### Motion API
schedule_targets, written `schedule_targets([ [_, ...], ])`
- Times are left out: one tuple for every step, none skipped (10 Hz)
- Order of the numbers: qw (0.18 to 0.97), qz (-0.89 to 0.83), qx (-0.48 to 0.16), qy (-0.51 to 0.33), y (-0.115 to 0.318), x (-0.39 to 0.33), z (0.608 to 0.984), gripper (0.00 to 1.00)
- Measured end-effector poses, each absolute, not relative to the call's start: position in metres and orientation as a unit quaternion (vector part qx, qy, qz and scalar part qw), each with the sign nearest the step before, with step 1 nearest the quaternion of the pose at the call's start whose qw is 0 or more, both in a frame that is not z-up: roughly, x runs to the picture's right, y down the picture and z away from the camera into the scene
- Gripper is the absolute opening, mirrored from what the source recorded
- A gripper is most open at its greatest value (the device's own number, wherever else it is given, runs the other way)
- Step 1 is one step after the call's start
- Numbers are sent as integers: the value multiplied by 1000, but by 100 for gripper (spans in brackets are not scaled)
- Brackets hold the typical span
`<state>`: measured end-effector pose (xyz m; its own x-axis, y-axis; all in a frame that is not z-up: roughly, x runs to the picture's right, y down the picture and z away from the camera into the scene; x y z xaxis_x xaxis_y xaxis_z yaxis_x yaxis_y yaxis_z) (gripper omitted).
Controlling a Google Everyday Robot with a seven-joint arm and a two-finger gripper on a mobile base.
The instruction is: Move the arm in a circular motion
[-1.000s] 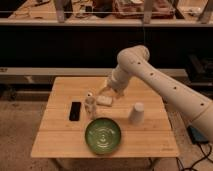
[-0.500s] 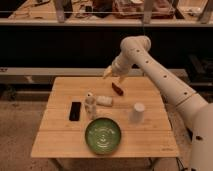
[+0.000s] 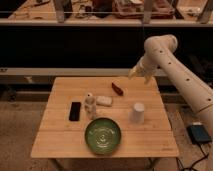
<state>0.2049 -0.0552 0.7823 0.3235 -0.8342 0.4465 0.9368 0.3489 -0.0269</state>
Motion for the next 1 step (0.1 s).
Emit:
schedule_targets([
  [800, -554, -141, -182, -55, 203, 783, 60],
])
